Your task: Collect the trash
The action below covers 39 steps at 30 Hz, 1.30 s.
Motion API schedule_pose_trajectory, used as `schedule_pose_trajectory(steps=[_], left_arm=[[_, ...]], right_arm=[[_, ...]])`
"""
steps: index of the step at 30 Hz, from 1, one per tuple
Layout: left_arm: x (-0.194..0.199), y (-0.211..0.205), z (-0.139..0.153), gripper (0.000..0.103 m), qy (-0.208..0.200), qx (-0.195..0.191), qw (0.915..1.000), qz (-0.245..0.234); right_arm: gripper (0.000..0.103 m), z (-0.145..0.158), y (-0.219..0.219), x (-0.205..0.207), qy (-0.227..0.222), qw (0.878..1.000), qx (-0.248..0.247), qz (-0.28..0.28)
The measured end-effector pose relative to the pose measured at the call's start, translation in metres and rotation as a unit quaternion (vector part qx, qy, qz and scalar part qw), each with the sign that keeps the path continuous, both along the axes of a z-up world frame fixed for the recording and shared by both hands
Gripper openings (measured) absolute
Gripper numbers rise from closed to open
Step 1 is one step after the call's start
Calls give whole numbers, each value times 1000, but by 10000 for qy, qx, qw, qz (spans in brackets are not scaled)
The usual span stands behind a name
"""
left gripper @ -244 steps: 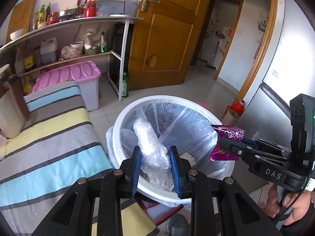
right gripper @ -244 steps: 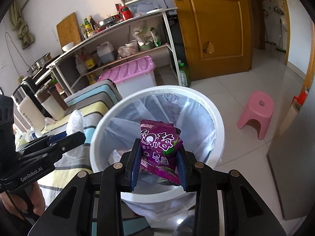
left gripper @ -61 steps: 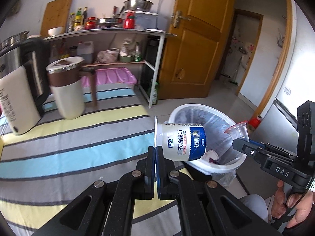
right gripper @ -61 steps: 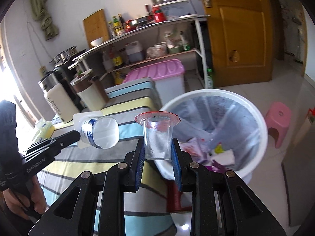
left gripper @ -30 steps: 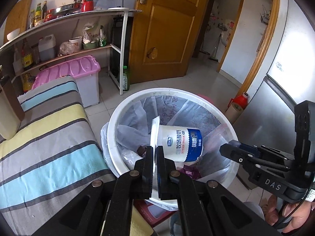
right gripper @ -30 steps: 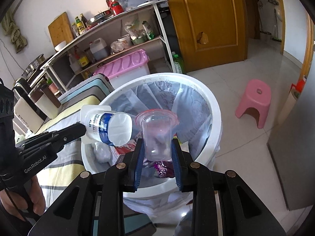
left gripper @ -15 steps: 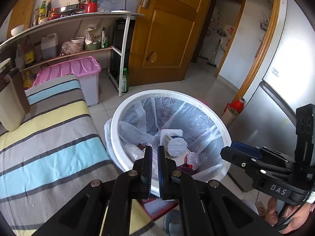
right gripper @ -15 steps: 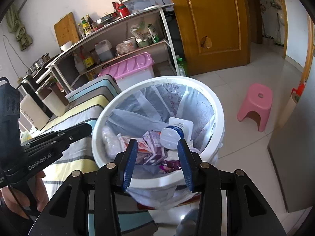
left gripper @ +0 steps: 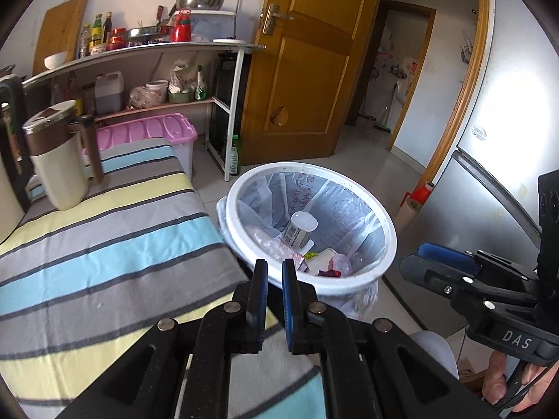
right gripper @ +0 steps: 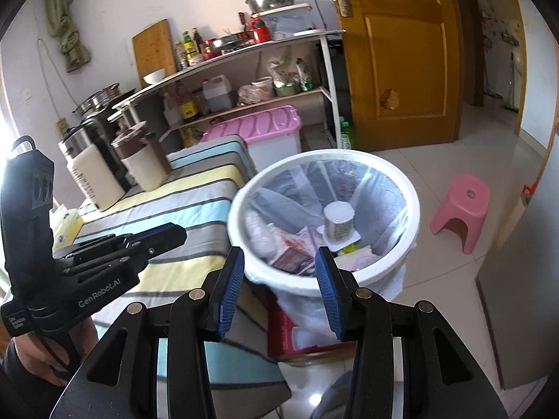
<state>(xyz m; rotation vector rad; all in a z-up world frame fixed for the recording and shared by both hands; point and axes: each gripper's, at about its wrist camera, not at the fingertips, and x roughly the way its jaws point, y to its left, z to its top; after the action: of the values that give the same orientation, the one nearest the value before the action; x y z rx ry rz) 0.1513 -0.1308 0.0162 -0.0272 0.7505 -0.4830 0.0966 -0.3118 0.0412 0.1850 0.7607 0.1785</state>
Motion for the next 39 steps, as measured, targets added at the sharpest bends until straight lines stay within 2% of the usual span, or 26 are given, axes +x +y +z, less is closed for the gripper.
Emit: schedule_pose_trajectory(steps=[8,22,39], left_arm=[[-34,19,1,7,-74,28,9999,152],[-85,51,11,7,-265,125,9970,719],[-110,60,10,7,-341,224,9944,977]], right_arm=[[46,10,16,-25,-127,9996,-175,181],[47,12,38,-67,-255,9983,-321,416],[47,12,46,-84,-370,9973,-368,512]])
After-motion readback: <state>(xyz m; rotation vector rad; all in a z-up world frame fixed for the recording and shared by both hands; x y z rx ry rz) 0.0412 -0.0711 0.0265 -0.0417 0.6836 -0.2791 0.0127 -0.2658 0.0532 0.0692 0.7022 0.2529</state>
